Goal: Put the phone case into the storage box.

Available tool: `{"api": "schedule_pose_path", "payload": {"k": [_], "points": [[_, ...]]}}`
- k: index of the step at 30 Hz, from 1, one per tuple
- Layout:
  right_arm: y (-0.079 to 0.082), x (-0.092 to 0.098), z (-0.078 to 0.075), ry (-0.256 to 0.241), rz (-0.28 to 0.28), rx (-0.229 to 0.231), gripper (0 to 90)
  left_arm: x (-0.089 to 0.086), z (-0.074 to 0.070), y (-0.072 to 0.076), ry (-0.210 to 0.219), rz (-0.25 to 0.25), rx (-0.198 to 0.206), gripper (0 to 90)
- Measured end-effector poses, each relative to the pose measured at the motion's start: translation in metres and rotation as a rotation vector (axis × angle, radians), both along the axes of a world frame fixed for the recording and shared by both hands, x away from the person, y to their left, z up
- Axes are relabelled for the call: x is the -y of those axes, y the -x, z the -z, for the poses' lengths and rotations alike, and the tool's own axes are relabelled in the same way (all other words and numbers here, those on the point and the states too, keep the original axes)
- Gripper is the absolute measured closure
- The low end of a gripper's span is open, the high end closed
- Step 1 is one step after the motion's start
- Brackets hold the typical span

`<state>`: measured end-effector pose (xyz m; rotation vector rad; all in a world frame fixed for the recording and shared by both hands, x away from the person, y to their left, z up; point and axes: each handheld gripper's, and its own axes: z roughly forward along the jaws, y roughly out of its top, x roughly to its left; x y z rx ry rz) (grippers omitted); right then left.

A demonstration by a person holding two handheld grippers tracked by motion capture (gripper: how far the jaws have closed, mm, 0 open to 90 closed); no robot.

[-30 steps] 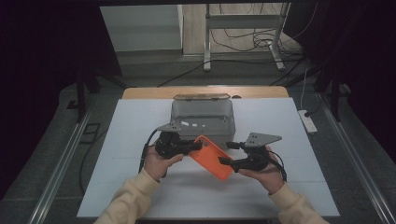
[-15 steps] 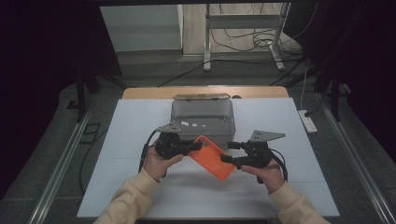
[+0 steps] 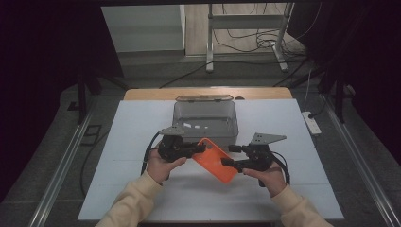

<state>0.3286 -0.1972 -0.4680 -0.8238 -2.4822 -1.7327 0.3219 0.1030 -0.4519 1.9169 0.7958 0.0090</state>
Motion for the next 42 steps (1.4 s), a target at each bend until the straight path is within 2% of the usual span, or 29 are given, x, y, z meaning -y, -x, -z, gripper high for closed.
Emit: {"api": "schedule_pose_path", "payload": {"k": [21, 27, 38, 42], "points": [[0.001, -0.006, 0.002, 0.005, -0.03, -0.012, 32.6, 0.005, 0.001, 0.002, -0.002, 0.018, 0.007, 80.5], [0.001, -0.006, 0.003, -0.007, -0.048, -0.025, 46.6, 0.008, 0.001, 0.003, -0.004, 0.028, 0.013, 80.5], [0.001, -0.005, 0.003, -0.025, -0.084, -0.049, 62.4, 0.011, 0.002, 0.006, -0.002, 0.044, 0.031, 80.5], [0.0, -0.003, 0.003, -0.024, -0.087, -0.048, 74.0, 0.012, 0.002, 0.006, 0.001, 0.052, 0.033, 80.5]]}}
